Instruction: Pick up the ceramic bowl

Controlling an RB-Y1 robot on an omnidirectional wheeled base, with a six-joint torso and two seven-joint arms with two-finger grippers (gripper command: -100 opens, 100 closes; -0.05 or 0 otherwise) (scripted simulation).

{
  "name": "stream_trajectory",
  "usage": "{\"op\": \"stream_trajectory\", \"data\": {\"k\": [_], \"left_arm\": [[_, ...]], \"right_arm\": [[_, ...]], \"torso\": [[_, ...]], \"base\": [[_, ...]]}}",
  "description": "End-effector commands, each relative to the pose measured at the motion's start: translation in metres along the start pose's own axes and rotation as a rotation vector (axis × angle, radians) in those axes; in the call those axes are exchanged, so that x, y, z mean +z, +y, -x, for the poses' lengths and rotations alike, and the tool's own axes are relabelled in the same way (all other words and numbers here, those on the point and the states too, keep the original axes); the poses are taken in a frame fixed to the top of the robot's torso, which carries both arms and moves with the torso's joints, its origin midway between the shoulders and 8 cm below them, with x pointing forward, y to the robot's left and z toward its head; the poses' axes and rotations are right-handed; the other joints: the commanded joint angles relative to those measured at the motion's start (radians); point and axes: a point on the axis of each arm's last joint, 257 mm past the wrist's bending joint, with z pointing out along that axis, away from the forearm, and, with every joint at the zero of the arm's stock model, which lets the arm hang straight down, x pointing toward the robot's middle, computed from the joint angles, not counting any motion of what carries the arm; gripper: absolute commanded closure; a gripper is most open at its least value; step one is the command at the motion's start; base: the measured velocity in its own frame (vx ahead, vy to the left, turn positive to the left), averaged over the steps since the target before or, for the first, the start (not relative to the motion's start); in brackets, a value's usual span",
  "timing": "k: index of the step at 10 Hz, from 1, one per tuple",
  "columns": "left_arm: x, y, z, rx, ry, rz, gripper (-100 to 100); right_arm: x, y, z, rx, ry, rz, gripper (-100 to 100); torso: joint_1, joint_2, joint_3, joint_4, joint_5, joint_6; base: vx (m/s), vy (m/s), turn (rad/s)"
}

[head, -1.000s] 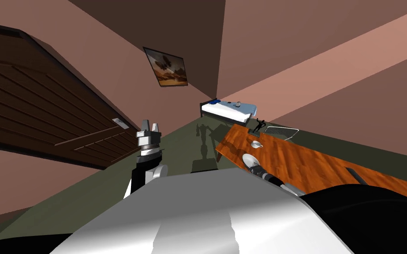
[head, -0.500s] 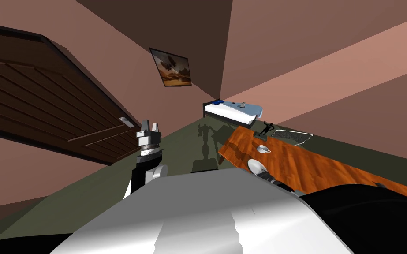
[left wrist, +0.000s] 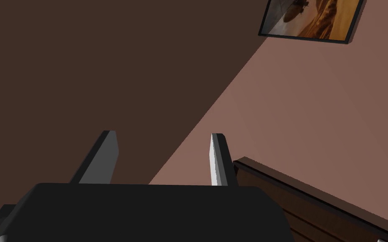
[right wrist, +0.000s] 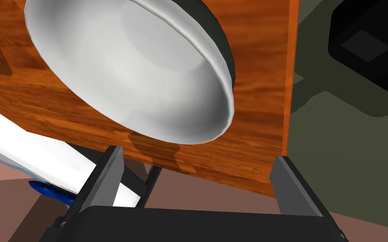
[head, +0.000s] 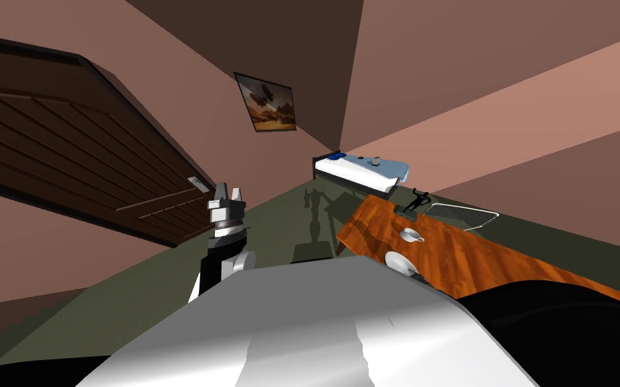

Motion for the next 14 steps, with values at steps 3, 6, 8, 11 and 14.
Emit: {"op": "stream_trajectory", "data": {"k": [3,6,8,11,14], "left_arm": [[0.000,0.000,0.000,0.000,0.000,0.000,0],[0.000,0.000,0.000,0.000,0.000,0.000,0],[0.000,0.000,0.000,0.000,0.000,0.000,0],[0.000,0.000,0.000,0.000,0.000,0.000,0],[0.000,0.000,0.000,0.000,0.000,0.000,0]], "right_arm": [[-0.013,0.005,-0.047,-0.069,0.095,0.014,-100],[-0.022,0.017,-0.073,-0.105,0.148,0.035,-100],[-0.028,0.033,-0.093,-0.127,0.184,0.061,-100],[-0.031,0.049,-0.103,-0.135,0.202,0.087,-100],[-0.020,0.050,-0.097,-0.108,0.212,0.089,-100]], "torso": [[-0.001,0.002,0.001,0.000,0.000,0.000],[-0.002,0.000,0.000,0.000,-0.001,0.000],[-0.001,0.003,0.002,0.001,0.000,0.000],[-0.001,0.002,0.001,0.000,-0.001,0.000],[0.000,0.010,0.005,0.002,0.000,0.000]], "base": [[0.073,-0.019,0.085],[0.089,-0.030,0.079],[0.043,-0.015,0.069],[0.053,-0.026,0.052],[-0.064,-0.008,0.095]]}}
